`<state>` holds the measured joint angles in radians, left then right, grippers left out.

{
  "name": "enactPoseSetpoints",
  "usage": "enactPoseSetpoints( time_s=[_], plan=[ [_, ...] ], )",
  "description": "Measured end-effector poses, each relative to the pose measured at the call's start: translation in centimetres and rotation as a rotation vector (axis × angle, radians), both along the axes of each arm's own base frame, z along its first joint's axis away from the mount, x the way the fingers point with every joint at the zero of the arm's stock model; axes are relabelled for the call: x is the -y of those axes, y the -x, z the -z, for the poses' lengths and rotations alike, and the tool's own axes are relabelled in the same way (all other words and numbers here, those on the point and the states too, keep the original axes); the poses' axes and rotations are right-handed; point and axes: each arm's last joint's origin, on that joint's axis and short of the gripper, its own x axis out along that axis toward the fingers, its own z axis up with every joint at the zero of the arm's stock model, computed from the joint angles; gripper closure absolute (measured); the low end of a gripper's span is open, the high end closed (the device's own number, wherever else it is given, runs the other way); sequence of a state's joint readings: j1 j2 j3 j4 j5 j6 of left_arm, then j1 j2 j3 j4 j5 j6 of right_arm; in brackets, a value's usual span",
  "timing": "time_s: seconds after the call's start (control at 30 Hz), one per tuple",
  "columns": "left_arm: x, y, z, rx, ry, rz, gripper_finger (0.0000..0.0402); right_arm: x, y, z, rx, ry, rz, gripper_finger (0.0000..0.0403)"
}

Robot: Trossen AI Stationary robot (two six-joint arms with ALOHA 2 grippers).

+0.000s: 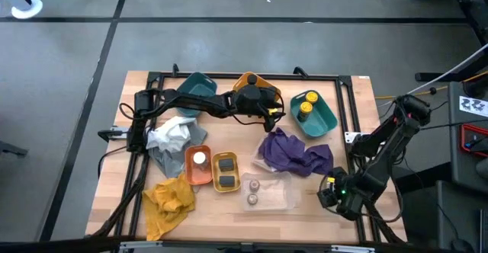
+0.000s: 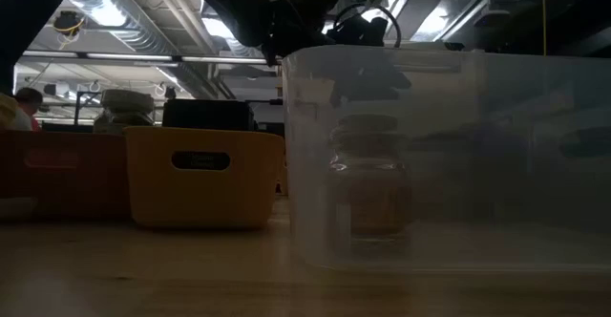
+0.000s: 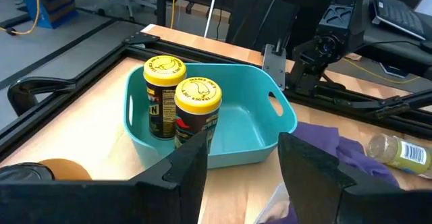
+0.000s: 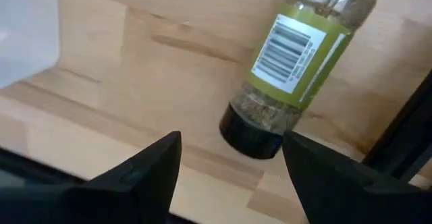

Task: Sort spices by type
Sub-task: Put the green spice bottle into the yellow bin

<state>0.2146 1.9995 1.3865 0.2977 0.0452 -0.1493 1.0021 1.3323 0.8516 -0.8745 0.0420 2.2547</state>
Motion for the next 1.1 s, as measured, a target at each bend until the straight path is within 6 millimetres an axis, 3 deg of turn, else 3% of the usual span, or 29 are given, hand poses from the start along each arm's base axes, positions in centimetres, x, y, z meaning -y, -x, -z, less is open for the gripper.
enactPoseSetpoints(
  time_s=[0.97, 1.1],
  plan=[
    [0.3, 0.0, 0.0, -0.003, 0.001, 0.006, 0.0235, -1.2, -0.7, 4.9, -0.168, 0.215, -0.012, 0.0144],
    [0.3, 0.0, 0.0, -0.003, 0.001, 0.006, 0.0235, -1.3, -0.7, 5.1, -0.173, 0.223, -0.012, 0.0160]
  ],
)
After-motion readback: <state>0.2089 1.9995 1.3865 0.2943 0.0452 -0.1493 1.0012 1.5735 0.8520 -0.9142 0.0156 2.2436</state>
